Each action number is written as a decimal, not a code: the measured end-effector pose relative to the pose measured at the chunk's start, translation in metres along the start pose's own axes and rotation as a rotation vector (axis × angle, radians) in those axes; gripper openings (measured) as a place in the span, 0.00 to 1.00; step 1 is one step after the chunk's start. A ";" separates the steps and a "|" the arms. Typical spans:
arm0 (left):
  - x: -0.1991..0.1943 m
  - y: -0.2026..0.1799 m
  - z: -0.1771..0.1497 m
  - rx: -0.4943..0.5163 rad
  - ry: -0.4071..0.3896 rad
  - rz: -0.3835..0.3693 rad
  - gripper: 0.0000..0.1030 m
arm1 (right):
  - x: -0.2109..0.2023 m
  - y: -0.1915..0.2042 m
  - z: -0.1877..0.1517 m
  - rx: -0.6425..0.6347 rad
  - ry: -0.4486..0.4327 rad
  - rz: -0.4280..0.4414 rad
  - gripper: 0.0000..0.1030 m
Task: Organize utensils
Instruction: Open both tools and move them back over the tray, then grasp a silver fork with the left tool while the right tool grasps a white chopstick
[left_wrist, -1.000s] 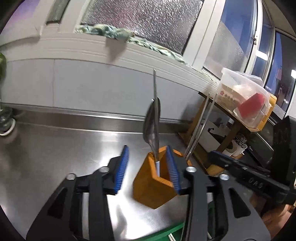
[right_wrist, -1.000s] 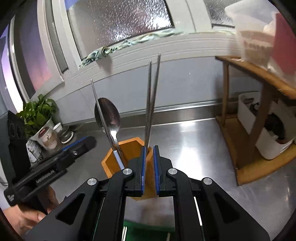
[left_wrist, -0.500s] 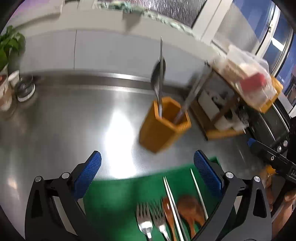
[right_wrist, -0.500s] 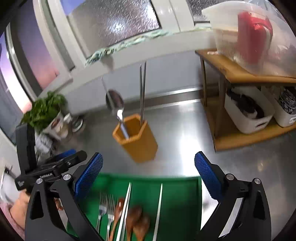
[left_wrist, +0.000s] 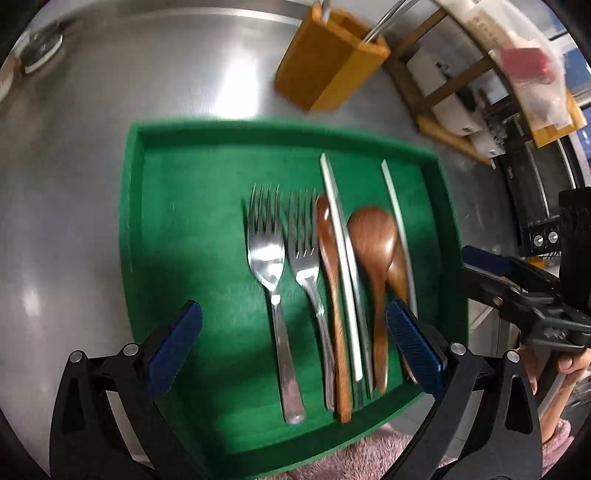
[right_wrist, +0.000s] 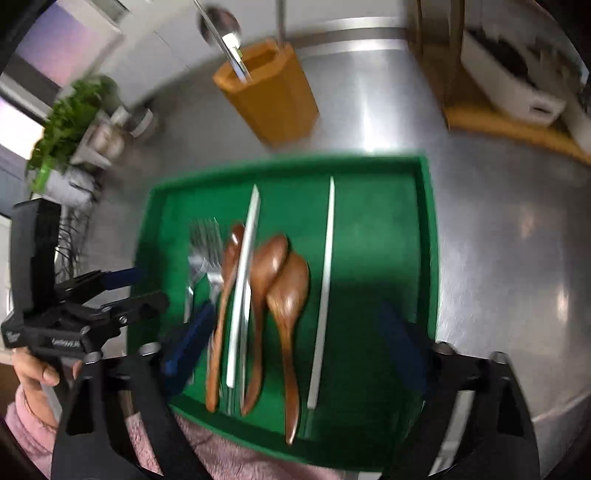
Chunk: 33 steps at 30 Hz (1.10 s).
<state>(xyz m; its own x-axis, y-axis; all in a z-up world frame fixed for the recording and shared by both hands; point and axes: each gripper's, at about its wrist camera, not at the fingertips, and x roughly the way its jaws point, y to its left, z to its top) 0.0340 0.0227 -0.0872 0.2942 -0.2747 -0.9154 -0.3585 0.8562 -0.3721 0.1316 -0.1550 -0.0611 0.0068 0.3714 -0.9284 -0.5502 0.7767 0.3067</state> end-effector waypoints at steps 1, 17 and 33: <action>0.004 0.001 -0.002 -0.011 0.011 0.004 0.86 | 0.006 -0.002 -0.001 0.010 0.025 -0.010 0.51; 0.016 0.003 -0.005 -0.010 0.060 0.110 0.35 | 0.041 0.006 -0.004 0.006 0.143 -0.155 0.12; 0.030 -0.015 0.017 0.045 0.146 0.227 0.21 | 0.053 0.014 0.012 0.006 0.231 -0.243 0.11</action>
<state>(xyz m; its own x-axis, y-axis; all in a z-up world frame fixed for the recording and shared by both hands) 0.0631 0.0089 -0.1064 0.0793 -0.1309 -0.9882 -0.3604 0.9205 -0.1509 0.1345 -0.1179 -0.1031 -0.0523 0.0501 -0.9974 -0.5510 0.8315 0.0707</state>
